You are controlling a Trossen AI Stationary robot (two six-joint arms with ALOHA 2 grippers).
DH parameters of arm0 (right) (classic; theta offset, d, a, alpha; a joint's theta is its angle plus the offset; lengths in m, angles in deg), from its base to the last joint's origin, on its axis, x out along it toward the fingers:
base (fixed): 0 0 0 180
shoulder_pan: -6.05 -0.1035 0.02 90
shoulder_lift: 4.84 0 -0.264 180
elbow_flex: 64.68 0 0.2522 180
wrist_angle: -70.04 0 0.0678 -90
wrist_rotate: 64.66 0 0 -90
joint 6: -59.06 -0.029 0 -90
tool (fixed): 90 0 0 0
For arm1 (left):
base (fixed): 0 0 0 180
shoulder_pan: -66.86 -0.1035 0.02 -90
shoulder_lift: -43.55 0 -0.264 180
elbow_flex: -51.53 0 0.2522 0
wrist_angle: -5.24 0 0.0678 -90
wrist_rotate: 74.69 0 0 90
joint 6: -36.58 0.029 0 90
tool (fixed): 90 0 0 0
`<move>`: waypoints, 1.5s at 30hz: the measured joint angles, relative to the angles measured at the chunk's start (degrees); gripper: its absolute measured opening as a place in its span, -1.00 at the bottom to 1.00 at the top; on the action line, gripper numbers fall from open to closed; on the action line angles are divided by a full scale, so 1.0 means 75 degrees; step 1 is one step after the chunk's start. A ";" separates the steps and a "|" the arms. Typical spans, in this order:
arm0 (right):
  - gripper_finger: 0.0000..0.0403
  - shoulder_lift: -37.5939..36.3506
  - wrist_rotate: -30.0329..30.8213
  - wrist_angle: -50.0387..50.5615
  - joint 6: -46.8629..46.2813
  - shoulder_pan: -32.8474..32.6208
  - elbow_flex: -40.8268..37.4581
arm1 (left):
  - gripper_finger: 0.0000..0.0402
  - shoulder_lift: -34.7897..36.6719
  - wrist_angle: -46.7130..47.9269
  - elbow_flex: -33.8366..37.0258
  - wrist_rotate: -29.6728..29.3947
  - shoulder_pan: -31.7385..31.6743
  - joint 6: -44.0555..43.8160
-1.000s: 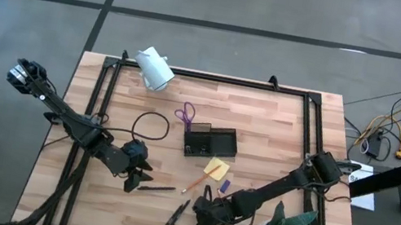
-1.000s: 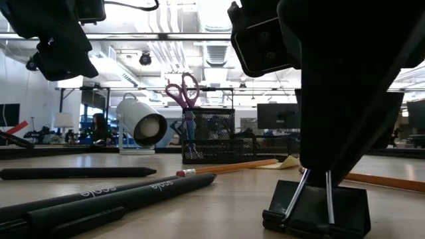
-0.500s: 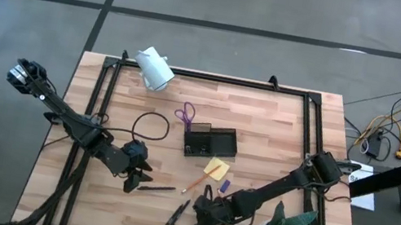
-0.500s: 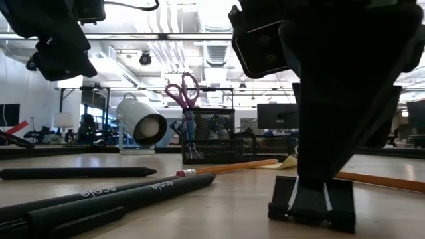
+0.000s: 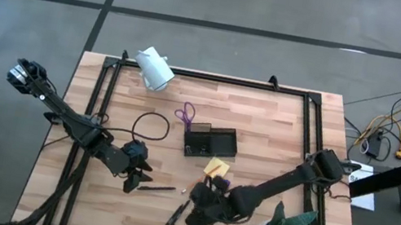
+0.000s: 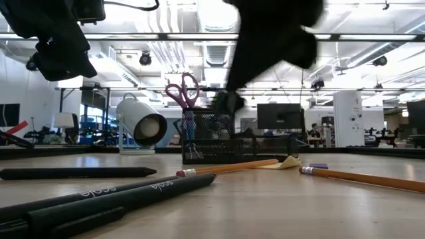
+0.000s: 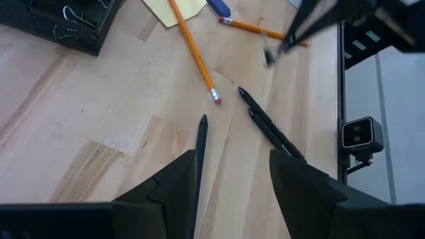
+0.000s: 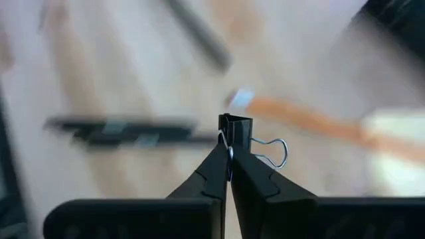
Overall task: Pick and place office supplies into organizer
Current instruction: Put the black binder clip into the black desk organizer
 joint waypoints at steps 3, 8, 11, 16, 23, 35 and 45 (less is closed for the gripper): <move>-0.96 -0.0003 0.0794 0.0611 0.0482 0.0312 0.0421 | -0.14 0.0000 0.0010 -0.0029 0.0000 0.0000 0.0136; -0.96 0.0024 0.0851 0.1094 0.0931 0.1425 0.0565 | -0.14 0.0000 -0.0344 -0.0058 -0.0064 0.0000 0.0169; -0.96 0.0040 0.0153 0.1242 0.0847 0.2130 0.0498 | -0.14 0.0000 -0.0430 -0.0058 -0.0265 -0.0003 0.0137; -0.96 0.0042 -0.0207 0.1202 0.1271 0.2742 0.0493 | -0.14 0.0000 -0.0420 -0.0049 -0.0856 -0.0035 0.0187; -0.96 0.0082 -0.0386 0.1176 0.1513 0.3255 0.0464 | -0.14 0.0001 -0.0382 -0.0012 -0.0988 -0.0241 0.0205; -0.96 0.0148 -0.1019 0.0981 0.1604 0.3417 0.0426 | -0.14 0.0000 -0.0384 -0.0033 -0.0970 -0.0624 0.0586; -0.90 0.0662 -0.1104 0.0465 0.1128 0.3414 0.0417 | -0.14 0.0009 -0.0380 -0.0022 -0.0968 -0.0807 0.0597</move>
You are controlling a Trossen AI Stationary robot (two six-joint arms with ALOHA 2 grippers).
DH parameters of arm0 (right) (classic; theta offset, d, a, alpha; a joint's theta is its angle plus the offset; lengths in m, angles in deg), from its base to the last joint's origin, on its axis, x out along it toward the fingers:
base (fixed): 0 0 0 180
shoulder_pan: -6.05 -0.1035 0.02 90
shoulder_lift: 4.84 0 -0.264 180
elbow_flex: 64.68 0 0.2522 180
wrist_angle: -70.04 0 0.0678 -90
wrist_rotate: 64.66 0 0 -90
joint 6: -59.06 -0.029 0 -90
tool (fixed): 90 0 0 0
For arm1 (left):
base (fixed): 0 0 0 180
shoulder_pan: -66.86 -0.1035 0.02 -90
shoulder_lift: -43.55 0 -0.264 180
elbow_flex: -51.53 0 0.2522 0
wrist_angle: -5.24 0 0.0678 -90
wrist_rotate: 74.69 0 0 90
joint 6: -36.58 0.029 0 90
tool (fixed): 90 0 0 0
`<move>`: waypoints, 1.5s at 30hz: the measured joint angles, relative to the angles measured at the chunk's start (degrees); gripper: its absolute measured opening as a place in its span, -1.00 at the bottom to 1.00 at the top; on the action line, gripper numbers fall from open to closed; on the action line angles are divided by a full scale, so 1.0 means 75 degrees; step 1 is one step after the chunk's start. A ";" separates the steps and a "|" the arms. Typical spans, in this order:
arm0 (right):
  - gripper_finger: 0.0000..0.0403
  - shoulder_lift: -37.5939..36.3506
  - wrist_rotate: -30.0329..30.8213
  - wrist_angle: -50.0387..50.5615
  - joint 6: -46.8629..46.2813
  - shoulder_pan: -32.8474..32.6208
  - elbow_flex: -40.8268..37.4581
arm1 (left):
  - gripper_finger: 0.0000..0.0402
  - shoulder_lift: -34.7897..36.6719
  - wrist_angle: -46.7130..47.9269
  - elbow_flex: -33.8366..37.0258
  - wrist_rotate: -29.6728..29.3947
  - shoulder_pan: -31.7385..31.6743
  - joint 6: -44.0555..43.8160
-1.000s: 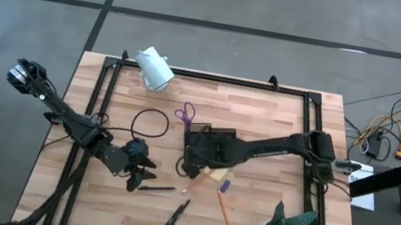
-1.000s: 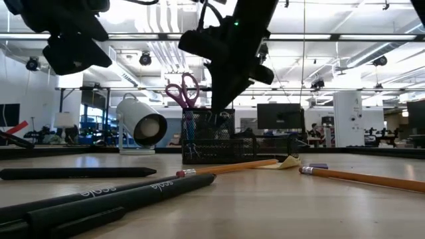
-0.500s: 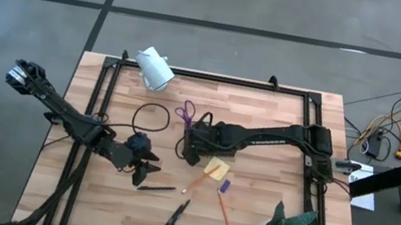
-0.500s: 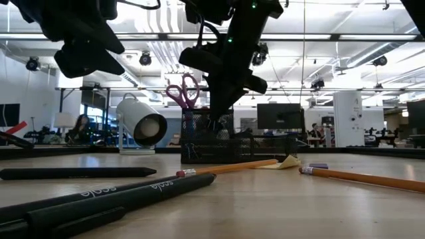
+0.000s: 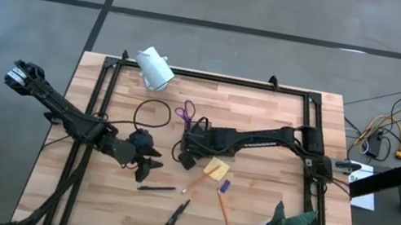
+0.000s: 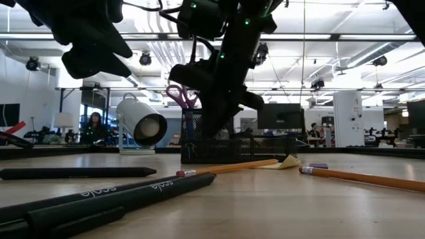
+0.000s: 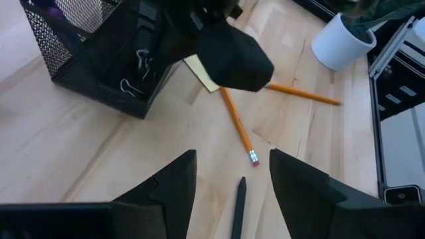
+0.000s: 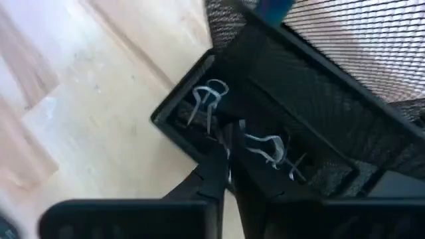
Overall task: Pick and place office supplies into organizer
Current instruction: Put the black binder clip into the black desk organizer, then put the top orange pencil into the black desk organizer
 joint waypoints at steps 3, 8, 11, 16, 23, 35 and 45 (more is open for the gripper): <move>-0.78 0.0000 0.0066 -0.0004 -0.0094 -0.0018 0.0063 | -0.14 0.0000 0.0022 0.0011 0.0034 0.0000 0.0000; -0.47 -0.0003 0.0064 0.0065 -0.0068 -0.0081 0.0293 | -0.14 0.0000 0.0033 0.0011 0.0041 0.0000 0.0000; -0.30 -0.0042 0.0066 0.0150 0.0707 -0.0223 0.0571 | -0.14 0.0003 0.0036 0.0014 0.0041 0.0000 0.0000; -0.14 -0.0180 0.0054 0.0528 0.3805 -0.0811 0.1046 | -0.14 0.0006 0.0078 0.0014 0.0038 -0.0003 -0.0003; -0.11 -0.0156 -0.1162 0.1187 0.6718 -0.1712 0.0976 | -0.14 0.0006 0.0074 0.0025 0.0064 -0.0003 -0.0006; -0.31 -0.0134 -0.0063 0.2689 0.4052 -0.1483 0.0130 | -0.14 0.0009 0.0062 0.0032 0.0146 -0.0006 -0.0067; -0.91 -0.0549 -0.0575 0.2327 0.2111 -0.1247 -0.0526 | -0.14 0.0009 0.0068 0.0051 0.0213 -0.0006 -0.0073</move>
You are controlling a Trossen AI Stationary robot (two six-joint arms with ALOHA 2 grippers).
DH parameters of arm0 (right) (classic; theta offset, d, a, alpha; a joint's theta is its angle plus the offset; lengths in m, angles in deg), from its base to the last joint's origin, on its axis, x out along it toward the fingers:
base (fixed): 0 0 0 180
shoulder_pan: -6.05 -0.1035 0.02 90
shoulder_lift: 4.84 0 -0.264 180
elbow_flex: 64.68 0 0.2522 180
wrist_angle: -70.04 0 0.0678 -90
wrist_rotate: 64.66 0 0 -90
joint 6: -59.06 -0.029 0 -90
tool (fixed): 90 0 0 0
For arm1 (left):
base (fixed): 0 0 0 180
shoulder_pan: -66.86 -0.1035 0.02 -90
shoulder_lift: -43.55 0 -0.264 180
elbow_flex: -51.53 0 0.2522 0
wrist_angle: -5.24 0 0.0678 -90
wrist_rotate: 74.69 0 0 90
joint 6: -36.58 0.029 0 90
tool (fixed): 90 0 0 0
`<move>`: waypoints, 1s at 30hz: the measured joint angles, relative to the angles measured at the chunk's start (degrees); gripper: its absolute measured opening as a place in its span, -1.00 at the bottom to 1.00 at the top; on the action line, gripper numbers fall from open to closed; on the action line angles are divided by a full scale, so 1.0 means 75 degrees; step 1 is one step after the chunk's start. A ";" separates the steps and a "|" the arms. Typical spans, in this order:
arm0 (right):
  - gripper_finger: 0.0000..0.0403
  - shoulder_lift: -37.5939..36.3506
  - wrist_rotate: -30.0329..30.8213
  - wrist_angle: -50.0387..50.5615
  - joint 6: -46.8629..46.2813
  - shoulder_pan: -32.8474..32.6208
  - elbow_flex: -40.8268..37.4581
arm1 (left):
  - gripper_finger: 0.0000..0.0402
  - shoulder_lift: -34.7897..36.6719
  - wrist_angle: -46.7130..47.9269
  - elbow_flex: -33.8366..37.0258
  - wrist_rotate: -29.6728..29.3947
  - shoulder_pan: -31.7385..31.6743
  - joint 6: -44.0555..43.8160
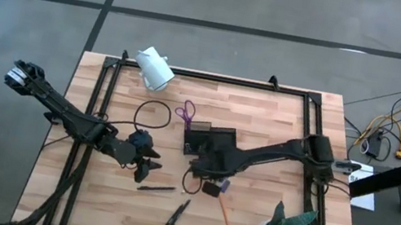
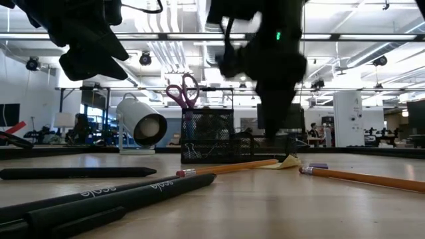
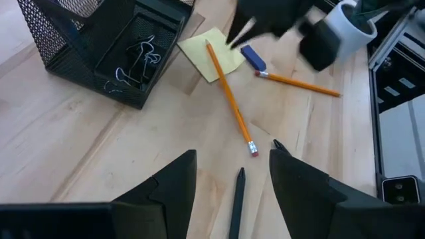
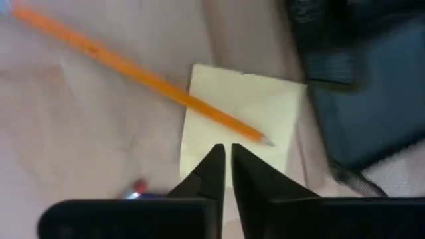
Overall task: Pick and place office supplies into organizer
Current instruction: Put the top orange pencil into the black desk organizer
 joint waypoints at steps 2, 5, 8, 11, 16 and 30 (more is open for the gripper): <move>-0.94 -0.0252 0.0239 0.0117 -0.0781 0.0048 -0.0095 | -0.14 0.0000 -0.0002 0.0000 0.0015 0.0000 0.0000; -0.96 -0.0495 -0.0033 -0.0017 -0.1926 0.0327 -0.0605 | -0.14 0.0000 -0.0001 0.0000 0.0019 0.0000 0.0000; -0.96 -0.0891 -0.0860 -0.0905 -0.2481 0.0600 -0.1396 | -0.14 0.0000 -0.0002 0.0003 0.0017 0.0000 0.0000; -0.96 -0.1316 -0.1690 -0.1964 -0.2731 0.0747 -0.2190 | -0.14 0.0000 0.0009 0.0006 0.0015 -0.0003 0.0003; -0.96 -0.1719 -0.1733 -0.2597 -0.2883 0.0880 -0.2852 | -0.14 0.0000 0.0007 0.0006 -0.0002 -0.0009 0.0003; -0.96 -0.1629 -0.0489 -0.2719 -0.3028 0.0847 -0.2831 | -0.14 0.0000 0.0003 0.0006 -0.0011 -0.0044 0.0003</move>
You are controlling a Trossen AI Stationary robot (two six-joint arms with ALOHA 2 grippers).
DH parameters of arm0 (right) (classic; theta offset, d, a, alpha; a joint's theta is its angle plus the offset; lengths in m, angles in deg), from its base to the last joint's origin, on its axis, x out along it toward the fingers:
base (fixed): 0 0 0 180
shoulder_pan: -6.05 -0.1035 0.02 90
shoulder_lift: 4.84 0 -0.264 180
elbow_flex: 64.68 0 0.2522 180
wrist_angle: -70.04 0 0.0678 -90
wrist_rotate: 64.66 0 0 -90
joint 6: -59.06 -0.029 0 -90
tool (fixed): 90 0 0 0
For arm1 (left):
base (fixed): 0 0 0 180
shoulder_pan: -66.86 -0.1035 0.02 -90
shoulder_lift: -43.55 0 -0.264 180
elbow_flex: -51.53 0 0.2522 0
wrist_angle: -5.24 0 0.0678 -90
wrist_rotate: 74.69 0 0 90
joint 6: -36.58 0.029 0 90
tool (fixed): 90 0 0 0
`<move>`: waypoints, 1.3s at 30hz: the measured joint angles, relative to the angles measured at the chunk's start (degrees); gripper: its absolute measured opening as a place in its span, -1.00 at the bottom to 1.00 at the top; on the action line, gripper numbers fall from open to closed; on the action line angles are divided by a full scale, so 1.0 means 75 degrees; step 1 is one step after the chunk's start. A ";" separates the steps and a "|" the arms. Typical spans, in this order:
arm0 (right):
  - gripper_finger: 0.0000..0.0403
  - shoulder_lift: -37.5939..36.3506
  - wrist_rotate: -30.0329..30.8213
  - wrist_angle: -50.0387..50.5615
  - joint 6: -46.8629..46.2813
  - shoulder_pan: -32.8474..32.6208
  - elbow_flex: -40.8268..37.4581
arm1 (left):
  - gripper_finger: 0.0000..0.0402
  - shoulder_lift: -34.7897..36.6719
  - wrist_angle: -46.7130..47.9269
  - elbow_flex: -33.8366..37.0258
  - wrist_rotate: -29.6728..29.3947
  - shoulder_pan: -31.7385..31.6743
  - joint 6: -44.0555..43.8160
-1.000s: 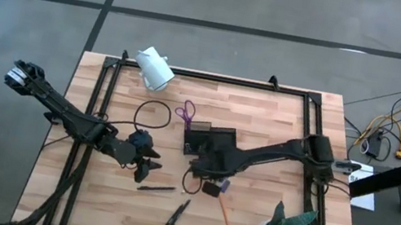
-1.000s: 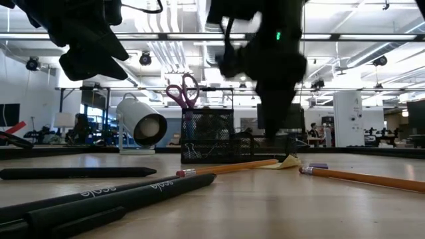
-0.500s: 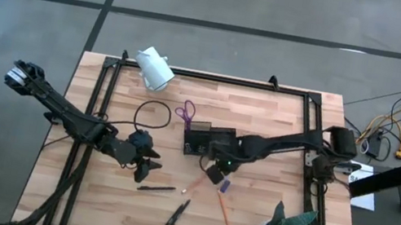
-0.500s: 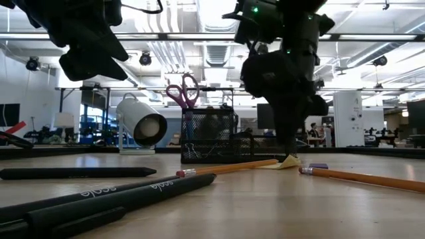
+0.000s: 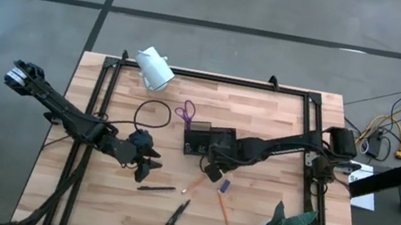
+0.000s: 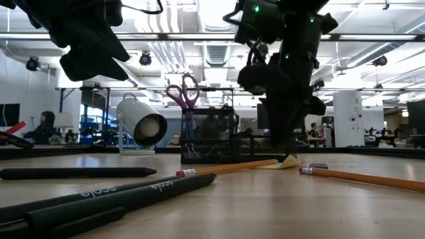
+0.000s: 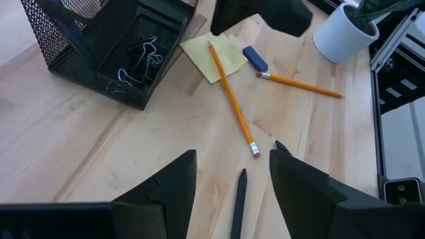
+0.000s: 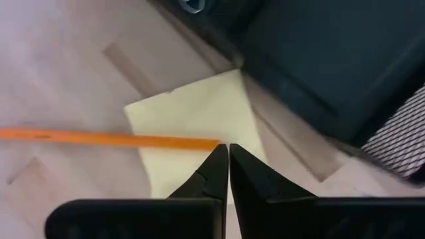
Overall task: Pick and place office supplies into organizer
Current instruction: Put the top orange pencil into the black desk organizer
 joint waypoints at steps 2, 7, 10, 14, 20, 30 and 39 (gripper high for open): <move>-0.96 0.0001 -0.0008 0.0009 0.0002 0.0014 -0.0036 | -0.14 0.0000 0.0000 0.0000 0.0000 0.0000 0.0000; -0.96 0.0084 -0.0064 -0.0012 0.0021 0.0010 -0.0105 | -0.14 0.0000 -0.0003 0.0000 0.0001 0.0000 0.0000; -0.96 0.0235 -0.0060 -0.0068 0.0037 0.0035 -0.0139 | -0.14 0.0000 -0.0005 0.0000 -0.0001 0.0000 0.0000; -0.96 0.0304 -0.0069 -0.0287 0.0039 0.0024 -0.0133 | -0.14 -0.0003 -0.0008 0.0000 0.0002 0.0000 -0.0002; -0.96 0.0304 -0.0065 -0.0250 0.0179 0.0040 -0.0136 | -0.14 -0.0003 -0.0008 0.0003 0.0002 0.0000 -0.0003; -0.96 0.0330 -0.0049 -0.0478 0.0120 0.0044 -0.0291 | -0.14 -0.0003 -0.0009 0.0003 0.0002 0.0000 -0.0012; -0.96 0.0324 -0.0046 -0.0618 0.0031 0.0047 -0.0375 | -0.14 -0.0003 -0.0356 0.0000 0.0271 0.0000 0.0033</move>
